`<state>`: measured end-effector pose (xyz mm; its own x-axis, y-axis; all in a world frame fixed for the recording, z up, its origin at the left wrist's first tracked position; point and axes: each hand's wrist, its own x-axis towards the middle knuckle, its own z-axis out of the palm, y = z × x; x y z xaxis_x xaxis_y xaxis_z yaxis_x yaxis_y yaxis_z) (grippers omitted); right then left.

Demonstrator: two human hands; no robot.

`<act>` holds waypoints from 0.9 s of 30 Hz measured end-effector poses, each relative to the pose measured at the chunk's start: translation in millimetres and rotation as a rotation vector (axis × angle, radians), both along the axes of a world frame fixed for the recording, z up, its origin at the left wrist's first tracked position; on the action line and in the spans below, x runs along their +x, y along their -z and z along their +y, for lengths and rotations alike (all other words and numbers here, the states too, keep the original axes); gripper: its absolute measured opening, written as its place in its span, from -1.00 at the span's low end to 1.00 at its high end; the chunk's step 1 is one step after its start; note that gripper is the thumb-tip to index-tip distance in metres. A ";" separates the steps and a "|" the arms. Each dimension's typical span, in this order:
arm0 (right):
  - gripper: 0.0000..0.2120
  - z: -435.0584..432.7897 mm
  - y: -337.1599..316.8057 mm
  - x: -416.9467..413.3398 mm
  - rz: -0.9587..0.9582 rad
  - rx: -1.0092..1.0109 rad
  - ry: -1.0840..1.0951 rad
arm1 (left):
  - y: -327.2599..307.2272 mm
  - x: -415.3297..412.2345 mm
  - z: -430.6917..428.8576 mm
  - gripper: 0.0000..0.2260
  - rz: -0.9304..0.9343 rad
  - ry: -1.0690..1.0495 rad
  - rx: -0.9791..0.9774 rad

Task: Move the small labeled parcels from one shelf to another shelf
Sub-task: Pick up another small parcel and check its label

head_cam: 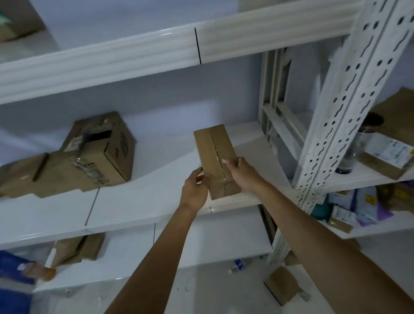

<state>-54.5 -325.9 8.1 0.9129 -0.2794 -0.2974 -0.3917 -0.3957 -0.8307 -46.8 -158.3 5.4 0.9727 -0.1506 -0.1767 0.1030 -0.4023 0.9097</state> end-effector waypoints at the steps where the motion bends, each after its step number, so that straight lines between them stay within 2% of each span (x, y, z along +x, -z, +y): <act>1: -0.32 1.3 -0.6 -2.4 -0.004 -0.005 -0.002 | -0.6 -1.4 1.0 -0.62 -0.007 -0.005 -0.007; 14: -0.45 37.6 -17.2 -22.4 -0.078 -0.015 0.041 | -39.7 -12.0 35.6 -0.67 -0.154 0.054 0.004; 22: -0.52 75.0 -34.0 -53.0 -0.389 -0.146 0.048 | -41.9 -18.7 71.3 -0.66 -0.311 0.021 -0.088; 27: -0.46 97.0 -36.5 -55.6 -0.469 -0.198 0.054 | -50.8 -24.4 84.8 -0.66 -0.327 -0.030 -0.161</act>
